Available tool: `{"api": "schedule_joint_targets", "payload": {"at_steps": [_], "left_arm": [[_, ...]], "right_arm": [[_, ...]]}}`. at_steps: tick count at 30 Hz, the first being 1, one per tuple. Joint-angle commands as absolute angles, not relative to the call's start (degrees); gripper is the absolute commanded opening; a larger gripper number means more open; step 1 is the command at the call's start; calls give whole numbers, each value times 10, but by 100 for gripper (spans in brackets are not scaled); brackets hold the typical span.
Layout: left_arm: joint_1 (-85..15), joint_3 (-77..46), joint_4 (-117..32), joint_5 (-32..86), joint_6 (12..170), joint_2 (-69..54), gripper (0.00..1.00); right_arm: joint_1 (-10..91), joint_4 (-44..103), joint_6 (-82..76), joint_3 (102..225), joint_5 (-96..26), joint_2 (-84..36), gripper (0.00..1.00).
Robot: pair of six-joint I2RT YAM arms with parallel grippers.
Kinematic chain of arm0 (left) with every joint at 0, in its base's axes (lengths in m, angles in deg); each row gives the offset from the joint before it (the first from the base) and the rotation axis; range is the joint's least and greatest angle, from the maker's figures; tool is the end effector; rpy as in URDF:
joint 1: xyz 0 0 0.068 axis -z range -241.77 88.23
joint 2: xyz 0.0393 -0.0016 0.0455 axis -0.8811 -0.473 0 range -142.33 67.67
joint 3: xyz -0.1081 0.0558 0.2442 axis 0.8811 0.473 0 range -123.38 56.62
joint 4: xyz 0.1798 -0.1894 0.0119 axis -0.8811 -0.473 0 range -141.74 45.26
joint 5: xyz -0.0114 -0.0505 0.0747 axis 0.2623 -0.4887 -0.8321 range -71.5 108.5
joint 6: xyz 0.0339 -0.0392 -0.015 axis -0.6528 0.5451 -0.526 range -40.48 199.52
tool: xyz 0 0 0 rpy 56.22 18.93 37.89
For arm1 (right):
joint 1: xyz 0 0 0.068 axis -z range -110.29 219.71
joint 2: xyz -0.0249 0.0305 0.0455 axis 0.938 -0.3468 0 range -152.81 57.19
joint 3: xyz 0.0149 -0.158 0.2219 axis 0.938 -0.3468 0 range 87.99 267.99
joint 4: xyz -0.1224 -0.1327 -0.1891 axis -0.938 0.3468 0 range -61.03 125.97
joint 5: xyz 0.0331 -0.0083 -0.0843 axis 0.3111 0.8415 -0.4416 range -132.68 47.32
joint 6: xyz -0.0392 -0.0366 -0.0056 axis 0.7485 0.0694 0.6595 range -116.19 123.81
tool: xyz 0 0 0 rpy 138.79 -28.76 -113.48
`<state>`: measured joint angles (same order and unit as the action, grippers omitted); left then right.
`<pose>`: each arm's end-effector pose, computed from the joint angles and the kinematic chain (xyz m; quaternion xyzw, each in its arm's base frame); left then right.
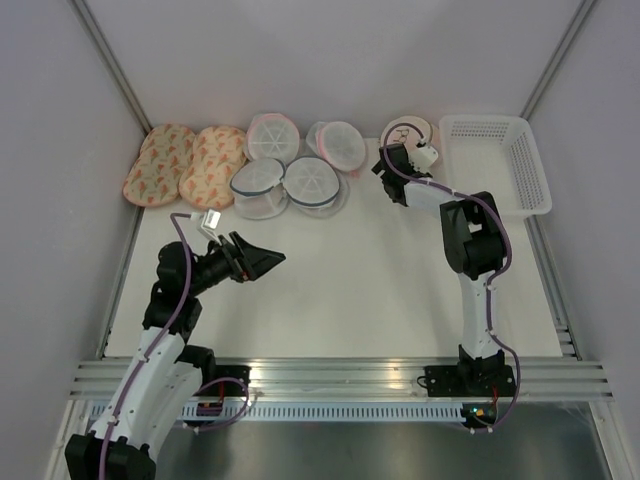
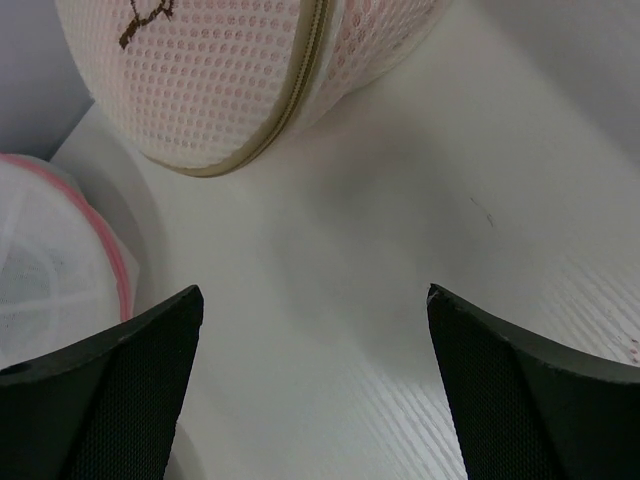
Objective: Unzip the laundry bag and remove the bra
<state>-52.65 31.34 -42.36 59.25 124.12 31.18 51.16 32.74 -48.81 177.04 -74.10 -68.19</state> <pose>0.1538 -0.0483 0.2661 -0.0012 0.7470 -0.5115 0.4246 0.4662 0.1369 0.1647 0.3649 0.8011 0.0367 0.4730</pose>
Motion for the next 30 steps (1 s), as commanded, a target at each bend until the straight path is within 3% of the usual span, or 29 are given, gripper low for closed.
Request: {"api": "schedule_joint_targets", "payload": {"at_steps": [1, 11, 23, 28, 30], "left_arm": [[-524, 303, -444, 588, 1238, 323, 100], [-524, 313, -472, 591, 1229, 343, 100], [-524, 311, -497, 603, 1216, 364, 99], [-524, 310, -508, 606, 1214, 367, 100], [-524, 307, -512, 606, 1212, 368, 100]], "right_arm": [[513, 276, -530, 1800, -791, -701, 96], [532, 14, -519, 1673, -660, -677, 96], [558, -16, -596, 1691, -677, -716, 94], [564, -10, -610, 1730, -680, -746, 88], [566, -3, -613, 1757, -675, -760, 77]]}}
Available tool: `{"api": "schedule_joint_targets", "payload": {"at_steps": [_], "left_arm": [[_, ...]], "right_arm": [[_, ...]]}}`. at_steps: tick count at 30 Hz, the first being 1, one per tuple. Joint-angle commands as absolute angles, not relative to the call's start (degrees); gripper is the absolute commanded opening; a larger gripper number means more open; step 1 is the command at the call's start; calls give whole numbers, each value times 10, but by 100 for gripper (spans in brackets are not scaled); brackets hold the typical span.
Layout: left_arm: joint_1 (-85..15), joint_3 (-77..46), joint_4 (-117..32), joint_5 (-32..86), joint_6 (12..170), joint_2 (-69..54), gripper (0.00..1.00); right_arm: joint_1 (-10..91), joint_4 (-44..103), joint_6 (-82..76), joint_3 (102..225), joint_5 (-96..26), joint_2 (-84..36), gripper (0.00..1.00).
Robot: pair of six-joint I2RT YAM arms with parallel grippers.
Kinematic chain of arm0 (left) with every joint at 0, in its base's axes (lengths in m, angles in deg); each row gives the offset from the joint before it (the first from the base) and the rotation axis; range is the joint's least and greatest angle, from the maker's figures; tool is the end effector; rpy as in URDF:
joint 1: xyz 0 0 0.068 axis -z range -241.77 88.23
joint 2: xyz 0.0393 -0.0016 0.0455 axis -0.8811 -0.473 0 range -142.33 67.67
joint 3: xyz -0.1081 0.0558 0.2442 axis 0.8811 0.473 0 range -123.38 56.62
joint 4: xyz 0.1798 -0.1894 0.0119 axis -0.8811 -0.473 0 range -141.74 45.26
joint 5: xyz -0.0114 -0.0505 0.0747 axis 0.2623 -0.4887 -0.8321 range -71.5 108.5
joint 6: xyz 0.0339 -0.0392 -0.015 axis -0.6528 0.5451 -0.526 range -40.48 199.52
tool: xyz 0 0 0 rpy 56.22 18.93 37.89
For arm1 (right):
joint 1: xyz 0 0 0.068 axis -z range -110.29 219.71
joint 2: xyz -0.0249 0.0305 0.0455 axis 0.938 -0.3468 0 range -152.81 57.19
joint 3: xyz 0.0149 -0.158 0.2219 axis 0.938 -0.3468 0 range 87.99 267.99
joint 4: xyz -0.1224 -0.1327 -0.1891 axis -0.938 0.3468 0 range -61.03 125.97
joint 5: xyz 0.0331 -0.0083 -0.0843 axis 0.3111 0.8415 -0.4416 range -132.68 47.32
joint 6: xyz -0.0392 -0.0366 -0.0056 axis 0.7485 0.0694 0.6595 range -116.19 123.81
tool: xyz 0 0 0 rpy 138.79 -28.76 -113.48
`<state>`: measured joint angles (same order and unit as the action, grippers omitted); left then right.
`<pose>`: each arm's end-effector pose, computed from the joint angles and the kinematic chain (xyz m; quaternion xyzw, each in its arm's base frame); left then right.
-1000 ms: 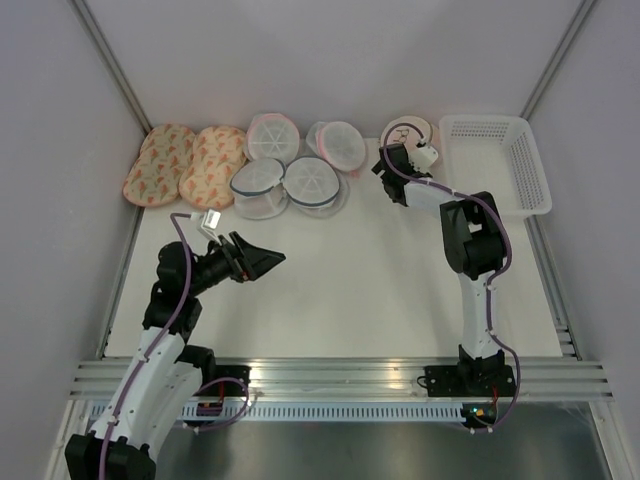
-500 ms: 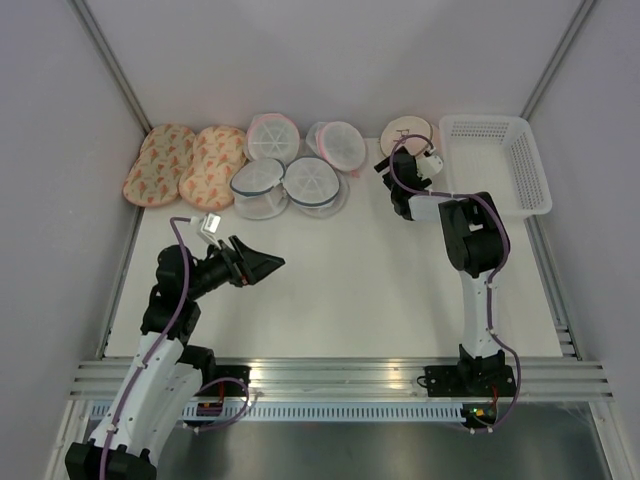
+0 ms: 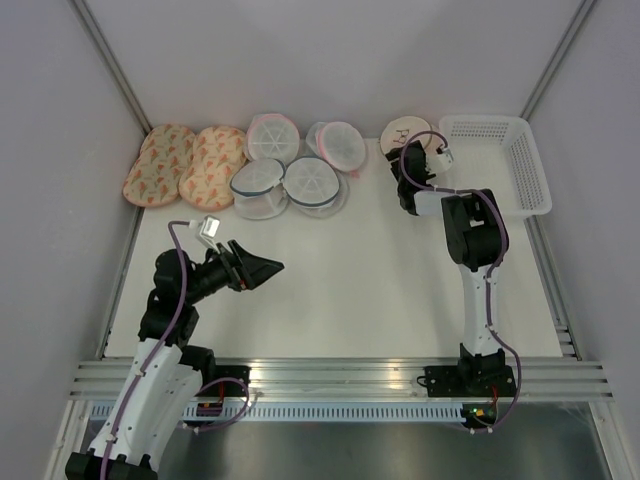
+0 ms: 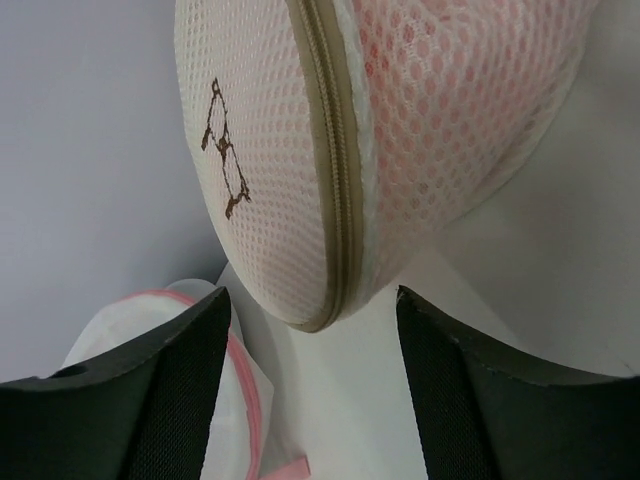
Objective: Unzip the laundry bag and remove the bra
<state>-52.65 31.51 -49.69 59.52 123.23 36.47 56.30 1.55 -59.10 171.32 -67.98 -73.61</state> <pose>0.1376 -0.0458 0.2645 -0.0022 0.7564 -0.5072 0.4130 0.4918 0.1016 0.1369 0.4487 0.6736 0.2045 0.5506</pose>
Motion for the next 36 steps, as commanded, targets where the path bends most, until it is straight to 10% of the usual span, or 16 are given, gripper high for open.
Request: {"api": "schedule_joint_targets", "payload": {"at_steps": [1, 10, 16, 36], "left_arm": [[-524, 304, -517, 605, 1208, 368, 100], [-524, 296, -531, 602, 1202, 368, 100], [-524, 298, -530, 601, 1200, 375, 100], [-508, 367, -392, 646, 1227, 290, 100]], "right_arm": [[569, 1, -613, 1767, -662, -772, 71], [574, -36, -589, 1740, -639, -745, 0], [574, -52, -545, 1626, -559, -641, 0], [564, 549, -291, 1290, -186, -129, 0]]}}
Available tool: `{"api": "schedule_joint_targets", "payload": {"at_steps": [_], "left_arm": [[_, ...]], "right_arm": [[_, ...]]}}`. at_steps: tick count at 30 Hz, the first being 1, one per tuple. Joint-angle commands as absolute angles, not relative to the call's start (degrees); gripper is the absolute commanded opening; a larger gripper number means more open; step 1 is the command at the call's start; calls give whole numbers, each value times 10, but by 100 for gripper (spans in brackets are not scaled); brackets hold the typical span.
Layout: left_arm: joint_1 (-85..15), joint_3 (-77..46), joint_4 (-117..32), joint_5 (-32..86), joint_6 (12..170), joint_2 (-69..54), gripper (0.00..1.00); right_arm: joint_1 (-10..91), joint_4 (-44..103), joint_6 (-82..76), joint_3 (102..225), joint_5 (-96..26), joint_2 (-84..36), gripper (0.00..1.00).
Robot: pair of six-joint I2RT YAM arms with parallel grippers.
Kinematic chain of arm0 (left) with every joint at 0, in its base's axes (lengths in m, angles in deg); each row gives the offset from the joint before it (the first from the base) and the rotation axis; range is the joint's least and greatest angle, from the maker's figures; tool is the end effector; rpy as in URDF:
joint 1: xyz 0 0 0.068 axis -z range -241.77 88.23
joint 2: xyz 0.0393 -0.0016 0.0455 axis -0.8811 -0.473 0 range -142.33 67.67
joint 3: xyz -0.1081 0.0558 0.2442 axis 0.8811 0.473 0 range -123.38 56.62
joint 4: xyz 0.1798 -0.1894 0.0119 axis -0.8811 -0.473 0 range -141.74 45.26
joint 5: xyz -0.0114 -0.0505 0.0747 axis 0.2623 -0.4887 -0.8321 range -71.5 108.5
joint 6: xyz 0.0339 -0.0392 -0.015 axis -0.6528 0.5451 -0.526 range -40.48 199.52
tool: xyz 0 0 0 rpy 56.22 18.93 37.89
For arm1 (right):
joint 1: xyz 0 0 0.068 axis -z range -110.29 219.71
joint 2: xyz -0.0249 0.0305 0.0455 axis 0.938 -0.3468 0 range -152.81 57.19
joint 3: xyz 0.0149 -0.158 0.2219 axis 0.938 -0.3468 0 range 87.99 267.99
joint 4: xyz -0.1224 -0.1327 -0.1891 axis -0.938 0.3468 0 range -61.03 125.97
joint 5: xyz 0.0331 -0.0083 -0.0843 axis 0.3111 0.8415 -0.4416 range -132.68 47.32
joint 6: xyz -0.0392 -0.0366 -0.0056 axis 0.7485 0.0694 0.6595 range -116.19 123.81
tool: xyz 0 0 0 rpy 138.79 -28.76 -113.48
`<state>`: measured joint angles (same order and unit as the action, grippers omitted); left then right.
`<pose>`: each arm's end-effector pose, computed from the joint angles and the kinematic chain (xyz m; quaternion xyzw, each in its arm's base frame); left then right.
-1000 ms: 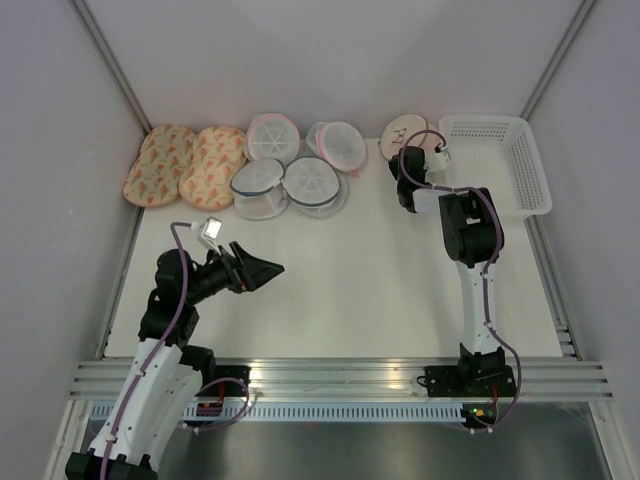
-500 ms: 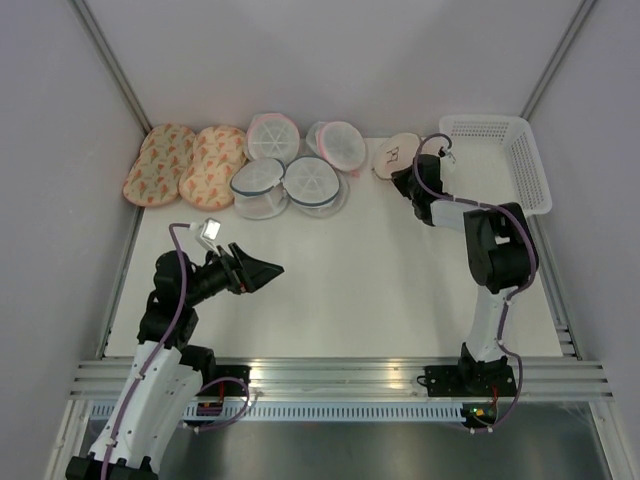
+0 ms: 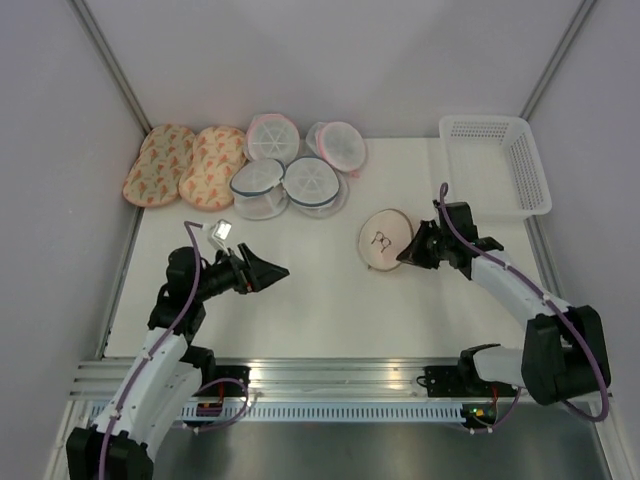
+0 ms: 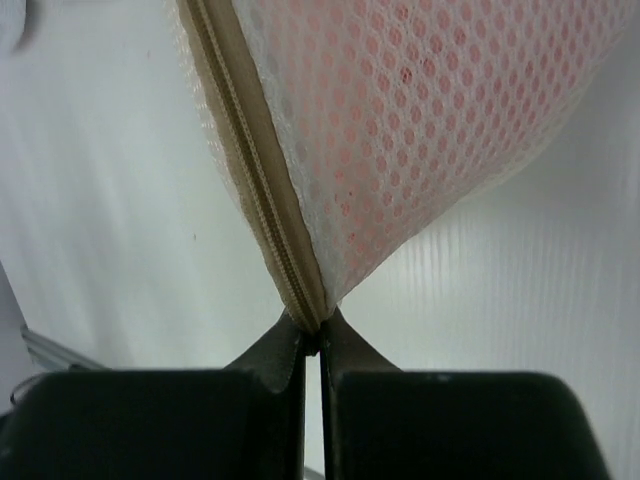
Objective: Unzip the laundry bag and remove the bra
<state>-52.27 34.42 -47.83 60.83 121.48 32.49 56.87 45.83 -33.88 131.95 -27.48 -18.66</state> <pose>0.1467 -0.0489 0.2412 0.0002 0.7761 -0.5034 0.3799 0.2579 0.0683 0.2095 0.1541 0.9160 0.2610 0.2629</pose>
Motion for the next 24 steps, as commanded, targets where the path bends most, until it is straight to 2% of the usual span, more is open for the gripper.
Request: {"api": "schedule_joint_targets", "payload": {"at_steps": [1, 6, 10, 12, 17, 24], "left_arm": [[-498, 372, -370, 648, 1230, 280, 100], [-381, 359, -264, 620, 1226, 165, 100], [-287, 365, -131, 586, 1247, 81, 100], [-267, 366, -73, 562, 1251, 28, 100], [-239, 349, -53, 486, 1196, -83, 100], [-224, 338, 3, 470, 1197, -180, 100]], "right_arm": [[564, 554, -285, 1281, -166, -115, 0], [564, 603, -262, 1244, -85, -56, 0], [564, 563, -295, 1209, 5, -39, 1], [564, 534, -314, 1191, 30, -39, 1], [564, 447, -365, 1158, 84, -56, 0], [567, 365, -416, 1139, 117, -78, 0]]}}
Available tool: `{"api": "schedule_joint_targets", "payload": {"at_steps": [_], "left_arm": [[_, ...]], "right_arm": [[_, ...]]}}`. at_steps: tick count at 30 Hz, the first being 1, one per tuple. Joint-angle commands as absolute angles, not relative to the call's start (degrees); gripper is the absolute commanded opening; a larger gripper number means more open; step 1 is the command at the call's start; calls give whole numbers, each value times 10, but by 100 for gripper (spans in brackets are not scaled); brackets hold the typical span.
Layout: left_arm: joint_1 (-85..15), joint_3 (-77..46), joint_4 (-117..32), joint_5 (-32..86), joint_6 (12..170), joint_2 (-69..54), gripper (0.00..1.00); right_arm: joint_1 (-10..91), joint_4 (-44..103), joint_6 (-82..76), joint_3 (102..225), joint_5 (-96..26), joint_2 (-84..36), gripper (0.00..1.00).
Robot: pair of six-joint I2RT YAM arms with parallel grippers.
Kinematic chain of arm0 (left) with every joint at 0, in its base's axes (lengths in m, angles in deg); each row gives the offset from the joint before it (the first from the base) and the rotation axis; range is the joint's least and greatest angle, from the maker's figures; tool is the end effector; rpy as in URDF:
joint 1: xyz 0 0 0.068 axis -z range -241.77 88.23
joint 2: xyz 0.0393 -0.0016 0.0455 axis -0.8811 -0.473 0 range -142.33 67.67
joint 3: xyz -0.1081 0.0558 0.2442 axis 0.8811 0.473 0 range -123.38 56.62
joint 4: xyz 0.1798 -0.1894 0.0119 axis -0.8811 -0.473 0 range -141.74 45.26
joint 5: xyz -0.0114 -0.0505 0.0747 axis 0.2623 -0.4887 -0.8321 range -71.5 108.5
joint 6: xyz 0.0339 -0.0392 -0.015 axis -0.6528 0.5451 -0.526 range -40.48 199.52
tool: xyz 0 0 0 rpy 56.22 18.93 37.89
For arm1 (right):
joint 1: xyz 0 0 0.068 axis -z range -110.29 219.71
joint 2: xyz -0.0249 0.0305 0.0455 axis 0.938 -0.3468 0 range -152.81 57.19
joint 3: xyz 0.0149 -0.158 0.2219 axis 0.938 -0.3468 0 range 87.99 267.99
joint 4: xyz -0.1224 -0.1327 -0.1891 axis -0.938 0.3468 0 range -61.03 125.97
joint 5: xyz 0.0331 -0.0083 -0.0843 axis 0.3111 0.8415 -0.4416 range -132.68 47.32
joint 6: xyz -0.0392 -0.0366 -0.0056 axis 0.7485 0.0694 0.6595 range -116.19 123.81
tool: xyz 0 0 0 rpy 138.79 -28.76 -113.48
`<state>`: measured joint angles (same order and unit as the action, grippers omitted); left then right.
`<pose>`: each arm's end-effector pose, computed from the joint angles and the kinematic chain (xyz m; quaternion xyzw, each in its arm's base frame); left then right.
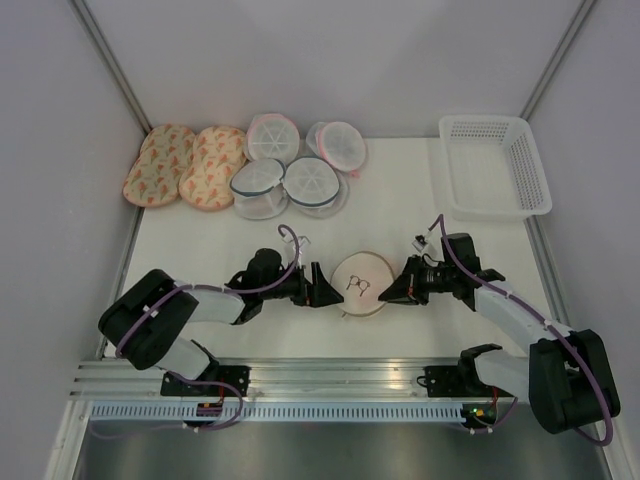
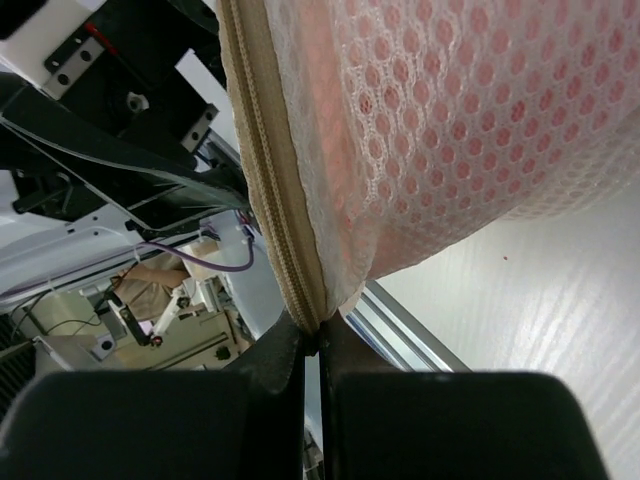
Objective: Unzip the laundry bag and remove the bra
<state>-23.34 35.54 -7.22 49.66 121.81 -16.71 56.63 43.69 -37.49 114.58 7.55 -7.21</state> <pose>0.1858 -0.1710 0.1388 0.1152 0.8202 -0.5050 0.2428 0.1839 0.0708 0.1719 0.0768 0.8648 0.4904 0.0750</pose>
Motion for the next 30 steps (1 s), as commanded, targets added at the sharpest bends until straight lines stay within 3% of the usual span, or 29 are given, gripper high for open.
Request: {"api": "schedule_joint_targets", "payload": {"at_steps": [1, 10, 12, 21, 23, 24, 27, 29, 30], "left_arm": [[-223, 341, 13, 465, 1202, -188, 100], [-223, 332, 162, 448, 1287, -286, 99], [-223, 324, 199, 457, 1310, -310, 92], [-223, 339, 208, 479, 1340, -287, 28], [-223, 346, 201, 479, 1345, -275, 7], [-223, 348, 195, 478, 1349, -270, 2], [-220, 361, 167, 476, 1356, -237, 2], [-219, 375, 121, 453, 1365, -196, 2], [-215, 382, 100, 438, 1367, -179, 2]], "right_arm": [[566, 352, -425, 1138, 119, -79, 1], [567, 305, -451, 1123, 137, -93, 1], [567, 305, -451, 1123, 135, -92, 0], [567, 374, -386, 1141, 83, -85, 0], [567, 397, -365, 1150, 62, -84, 0], [567, 429, -341, 1163, 50, -83, 0], [567, 480, -307, 1188, -13, -78, 1], [567, 506, -272, 1203, -62, -61, 17], [566, 521, -263, 1215, -74, -51, 37]]}}
